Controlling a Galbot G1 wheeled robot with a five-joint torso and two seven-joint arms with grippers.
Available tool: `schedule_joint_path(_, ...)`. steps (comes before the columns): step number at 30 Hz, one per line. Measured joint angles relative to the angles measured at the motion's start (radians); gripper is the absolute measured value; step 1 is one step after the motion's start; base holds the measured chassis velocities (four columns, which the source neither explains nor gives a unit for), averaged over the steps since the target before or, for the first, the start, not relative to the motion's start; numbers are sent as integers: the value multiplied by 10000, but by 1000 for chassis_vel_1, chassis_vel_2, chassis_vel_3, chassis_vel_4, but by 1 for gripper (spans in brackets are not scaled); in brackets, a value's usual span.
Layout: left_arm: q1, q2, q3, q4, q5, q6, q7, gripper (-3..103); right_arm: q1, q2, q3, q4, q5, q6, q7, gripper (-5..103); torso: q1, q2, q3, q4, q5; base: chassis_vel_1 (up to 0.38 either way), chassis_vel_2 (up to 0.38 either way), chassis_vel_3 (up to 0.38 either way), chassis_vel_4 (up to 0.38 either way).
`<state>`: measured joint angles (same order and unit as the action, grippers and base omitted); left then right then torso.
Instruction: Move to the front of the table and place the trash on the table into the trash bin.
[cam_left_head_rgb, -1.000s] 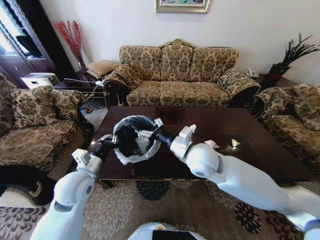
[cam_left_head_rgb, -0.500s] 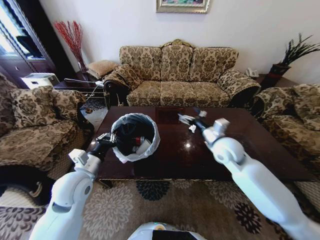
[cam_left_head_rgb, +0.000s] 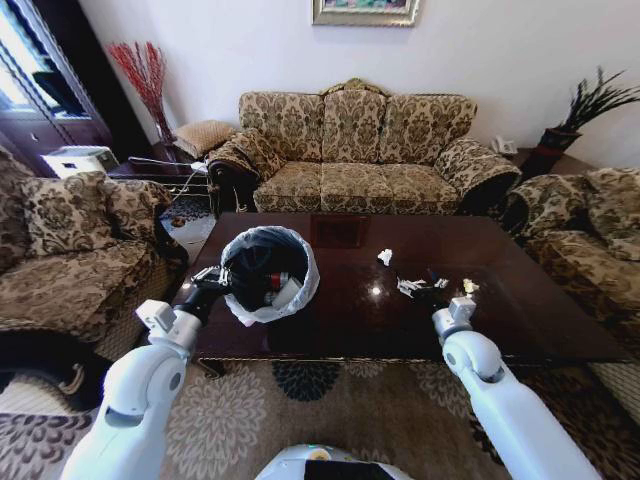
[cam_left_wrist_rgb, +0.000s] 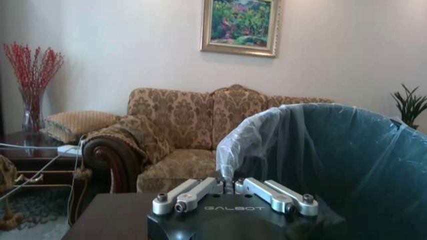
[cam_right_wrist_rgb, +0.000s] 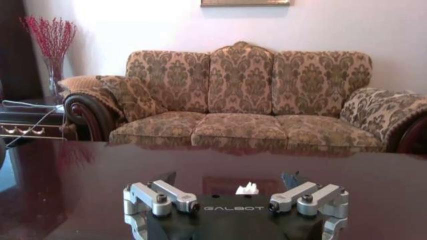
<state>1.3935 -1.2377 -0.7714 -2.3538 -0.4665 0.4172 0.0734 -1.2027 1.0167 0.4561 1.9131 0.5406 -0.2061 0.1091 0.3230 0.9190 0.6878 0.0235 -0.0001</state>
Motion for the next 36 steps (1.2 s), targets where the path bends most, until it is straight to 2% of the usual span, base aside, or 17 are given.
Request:
schedule_joint_path(8,122,-20,-52,-82,33,-37,49,3,-94,132,9,-75,-65,24,-39,100,1,0,0,0,-2,-58,-48,65,55)
schedule_joint_path(16,209,-93,-32,-212,43,-40,67,3,237,393,-227,-686,-277,59,-9,100,1,1,0,1,0,-207,-202,209,213)
schedule_joint_path(20,222,-122,11,-225,66,-40,73,3,476,498,-407,-1201,-620,211,-41,100,2,2,2,-7,0,-267,-263,265,276)
schedule_joint_path(23,238,-133,47,-240,92,-40,119,3,1037,717,-744,-2211,-1024,488,-343,100,3,2,2,-6,5,-197,-203,172,151)
schedule_joint_path(27,232,-128,66,-244,96,-40,133,3,1418,922,-1004,-2842,-1077,639,-573,100,3,2,2,-5,8,-85,-80,47,41)
schedule_joint_path(30,171,-76,109,-203,120,-40,216,3,1954,1474,-1220,-3936,-1339,899,-1031,100,2,2,1,2,-19,11,26,-10,-5)
schedule_joint_path(34,180,-48,122,-180,130,-40,238,3,2273,1888,-1395,-4573,-1554,1038,-1146,100,2,2,2,13,2,78,81,-22,-2)
schedule_joint_path(36,183,-43,105,-179,130,-40,241,3,2360,1988,-1477,-4695,-1588,1038,-1151,100,2,2,2,10,-2,59,48,-11,-17)
